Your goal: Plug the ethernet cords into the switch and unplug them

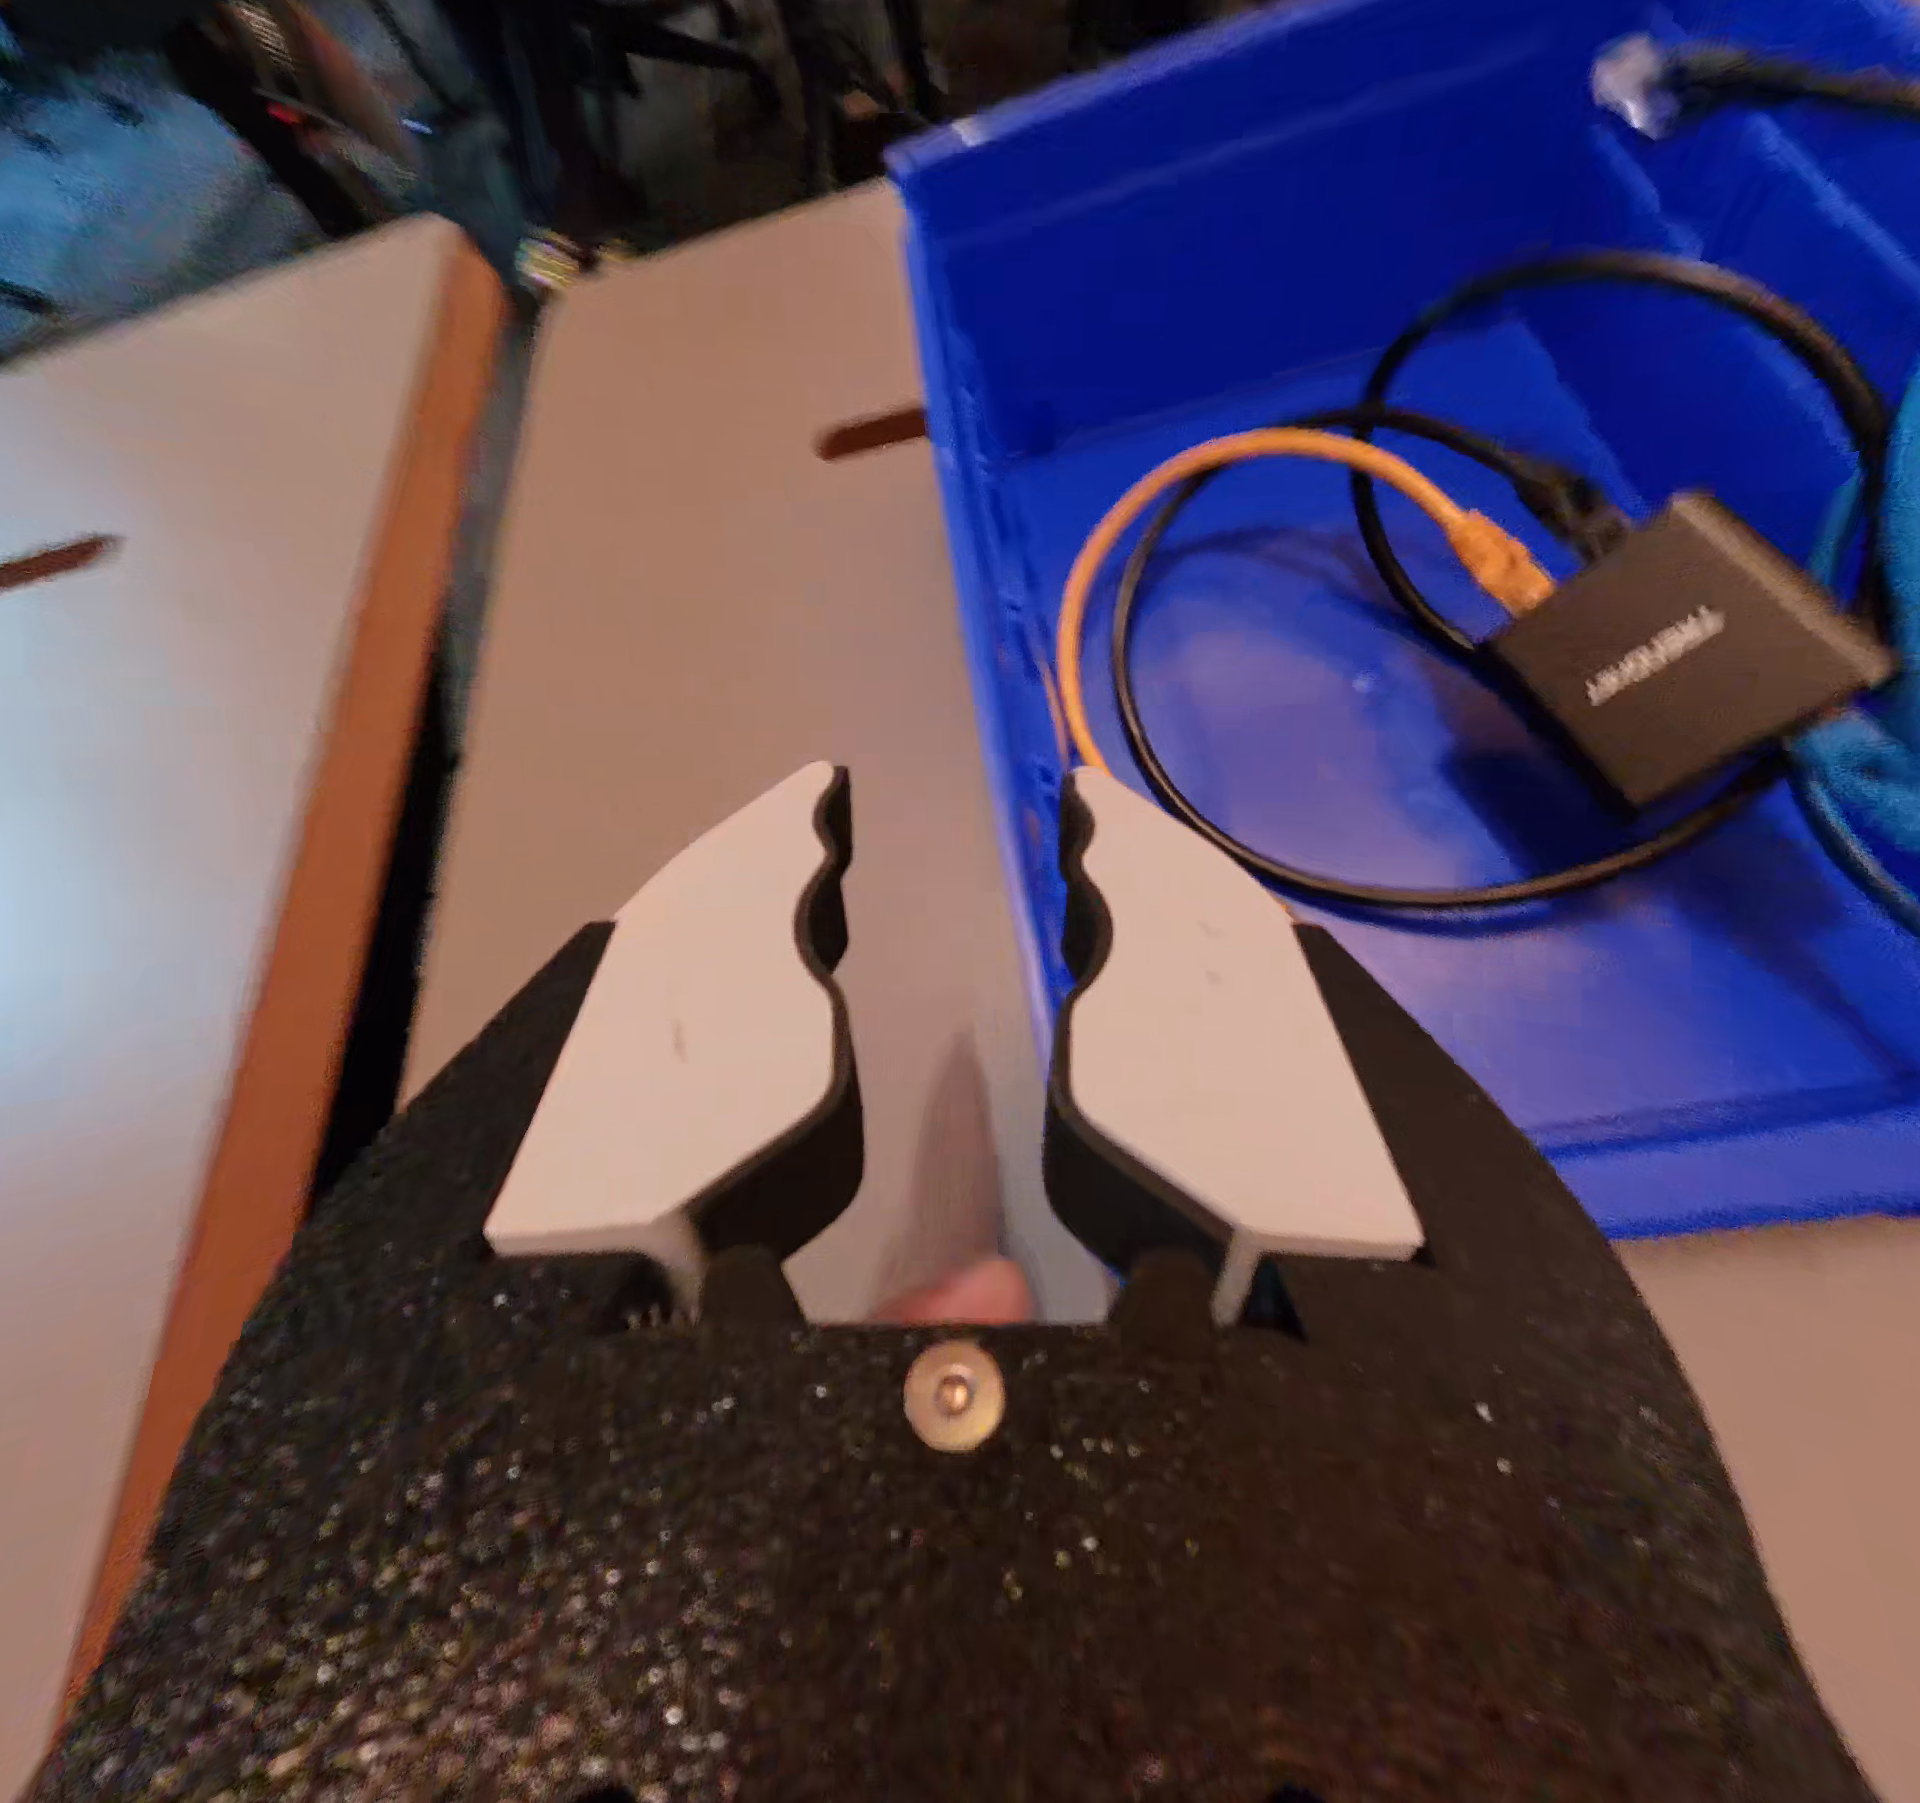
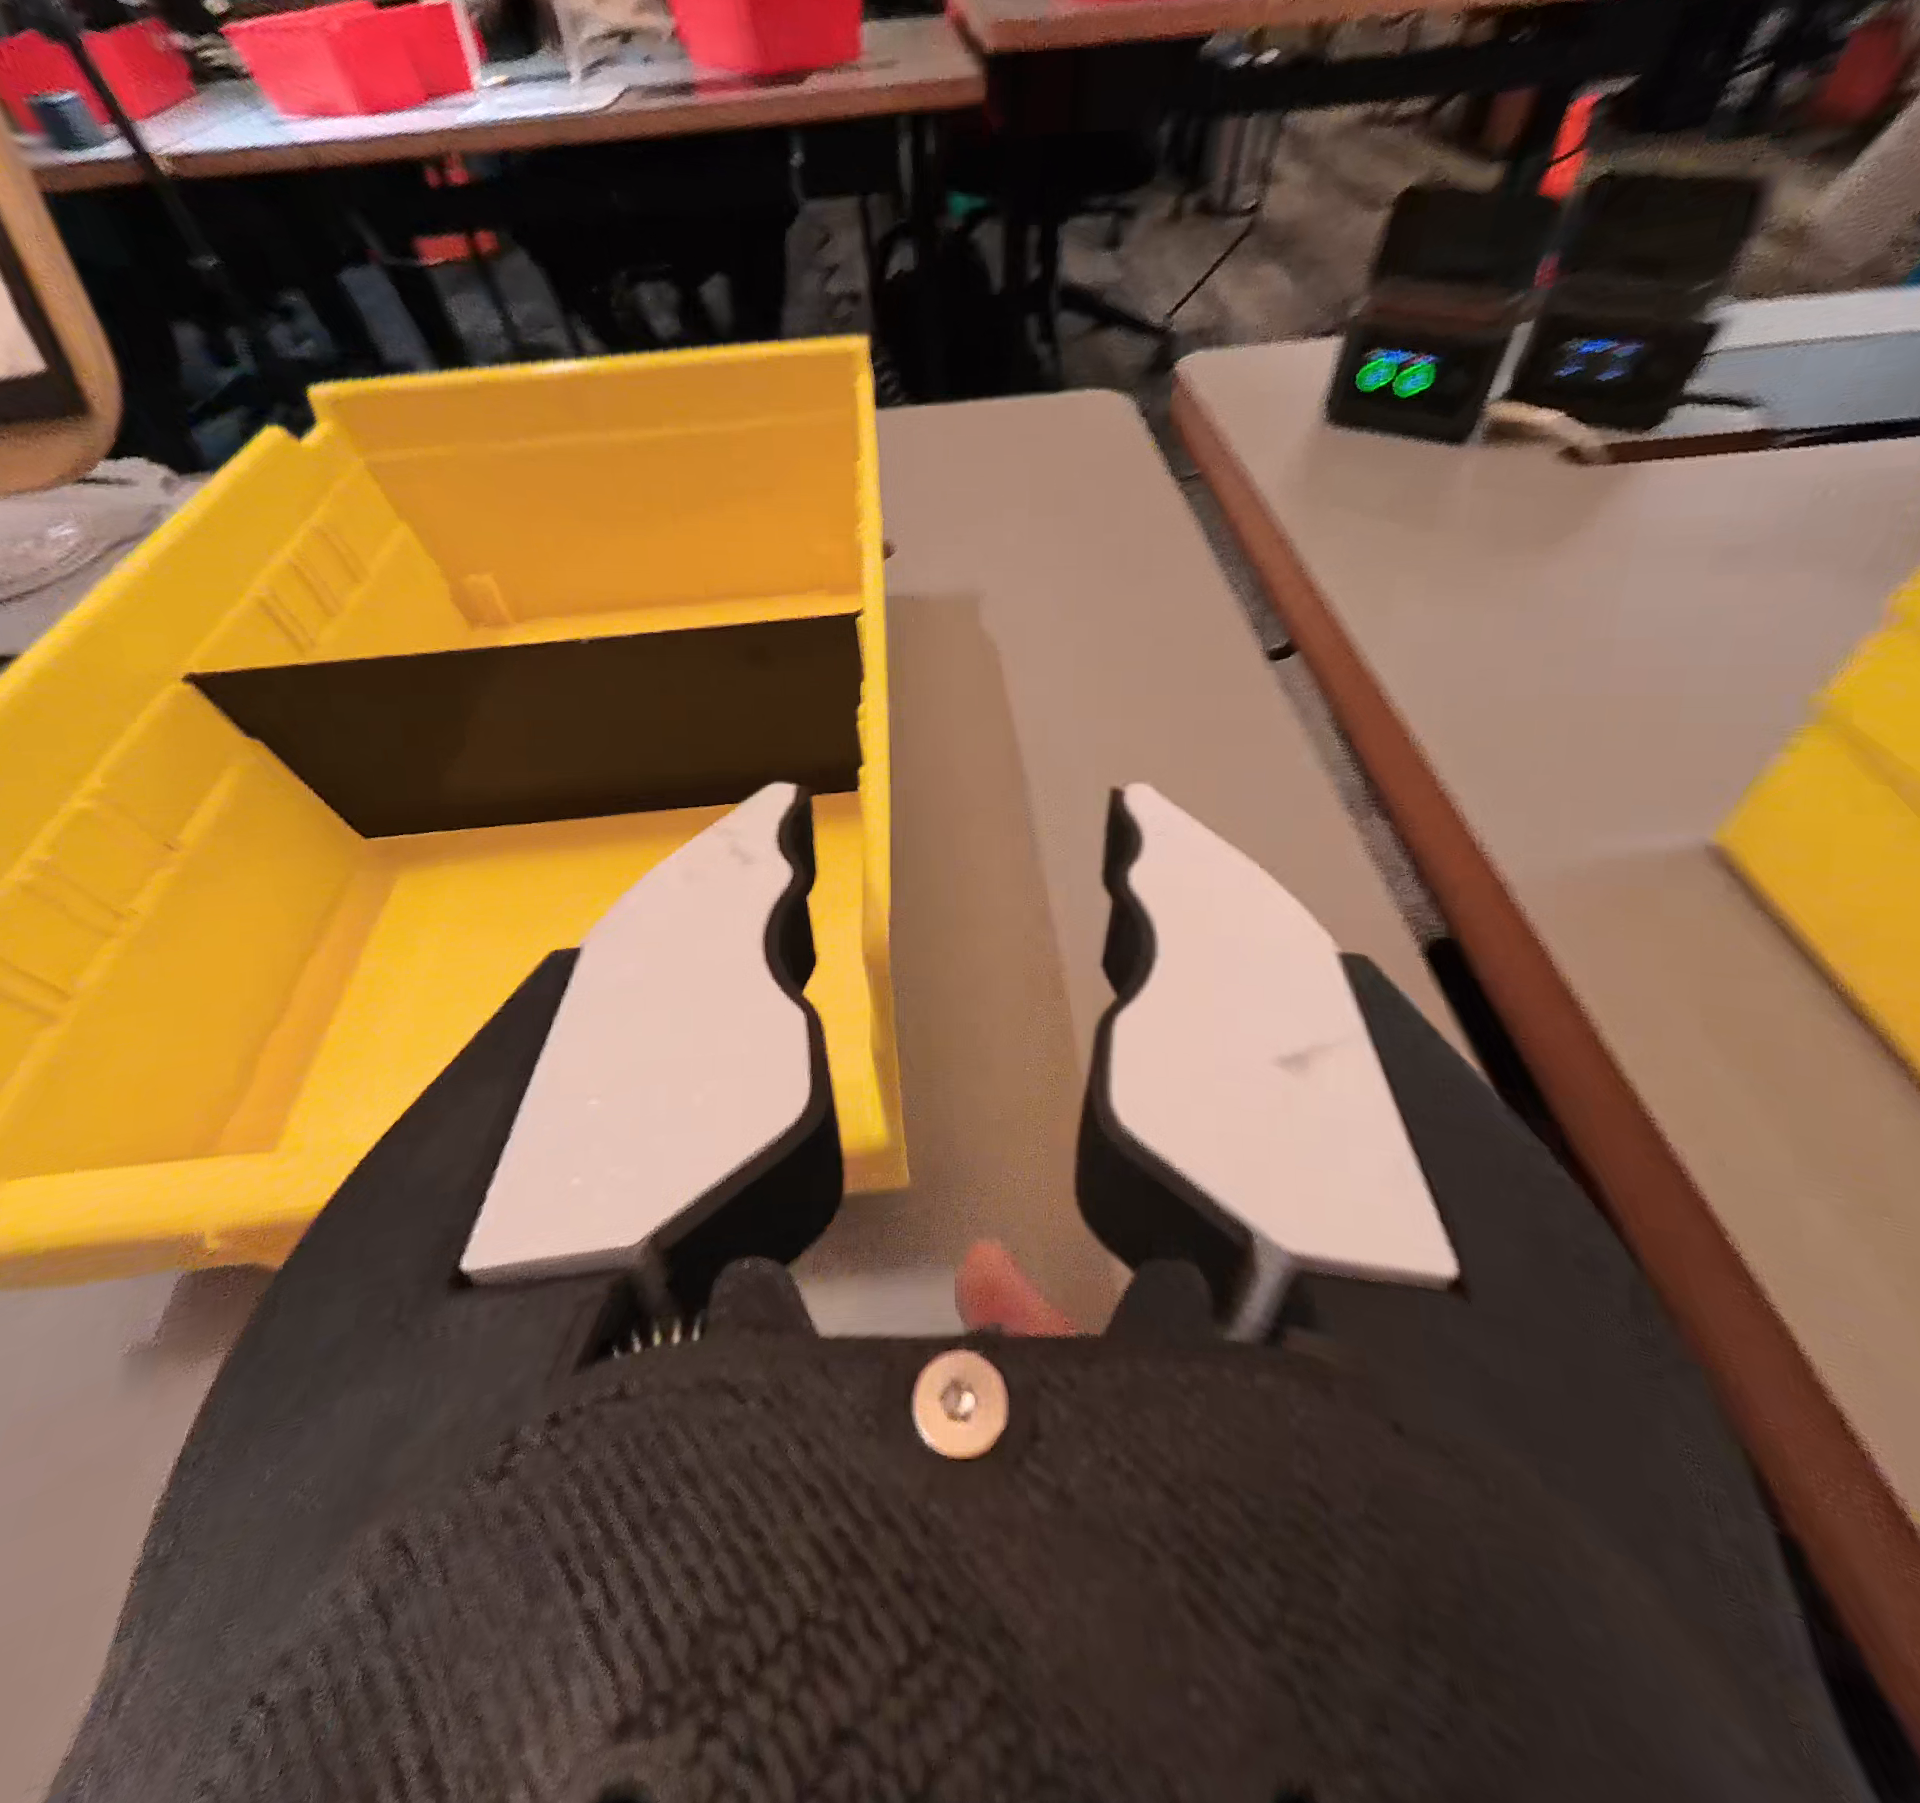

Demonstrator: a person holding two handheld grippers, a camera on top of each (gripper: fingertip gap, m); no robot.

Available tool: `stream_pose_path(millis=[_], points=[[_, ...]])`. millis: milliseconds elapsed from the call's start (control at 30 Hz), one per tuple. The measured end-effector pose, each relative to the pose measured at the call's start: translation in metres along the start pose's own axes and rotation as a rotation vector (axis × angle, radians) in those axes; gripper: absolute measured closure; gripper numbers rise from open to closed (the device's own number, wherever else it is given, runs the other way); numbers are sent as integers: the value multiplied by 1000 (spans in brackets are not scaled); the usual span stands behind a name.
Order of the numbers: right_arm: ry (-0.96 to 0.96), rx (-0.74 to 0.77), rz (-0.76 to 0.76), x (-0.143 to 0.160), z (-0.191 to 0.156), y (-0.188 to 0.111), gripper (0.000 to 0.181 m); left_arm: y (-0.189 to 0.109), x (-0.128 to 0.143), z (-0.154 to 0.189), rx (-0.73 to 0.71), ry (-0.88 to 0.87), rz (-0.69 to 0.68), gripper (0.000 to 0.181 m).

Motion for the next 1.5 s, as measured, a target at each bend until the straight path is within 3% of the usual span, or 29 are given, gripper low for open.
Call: stream_pose_path(millis=[67,167,233,300,433,533,667,800,1033,1267,1500], points=[[-15,20,61,-18,-2,-23,114,-15,-24,5,-7,-70,44,137],[-29,-37,142,-36,-33,-48,104,-26,-45,55,194,-327,6,137],[-36,-102,204,-49,-63,-51,98,-20,-44,96,353,-502,-103,127],[-5,-201,229,-64,-98,-53,98,-4,-38,122,417,-673,-203,116],[1,-400,257,-69,-153,-61,98,31,-14,127,344,-778,-292,112],[-46,-450,217,-60,-166,-64,100,40,-7,138,373,-833,-335,112],[-20,-461,186,-54,-167,-62,111,51,5,142,312,-768,-395,110],[37,-498,170,-48,-171,-60,111,59,7,150,317,-829,-407,114],[20,-514,139,-41,-177,-59,114,59,7,150,349,-704,-326,121],[-13,-556,141,-45,-190,-65,115,23,-44,130,337,-454,-89,122],[2,-594,196,-61,-200,-77,117,-52,-113,125,354,-150,112,122]])
Point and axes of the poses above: each gripper's, where its closed fingertips meet, y out along the fingers, x out of its underside, z = x × y across the jaws, the point moved 2 cm from there along -y, back along the fingers, and after that the axes turned 12 degrees about z, right-handed, at the moved point
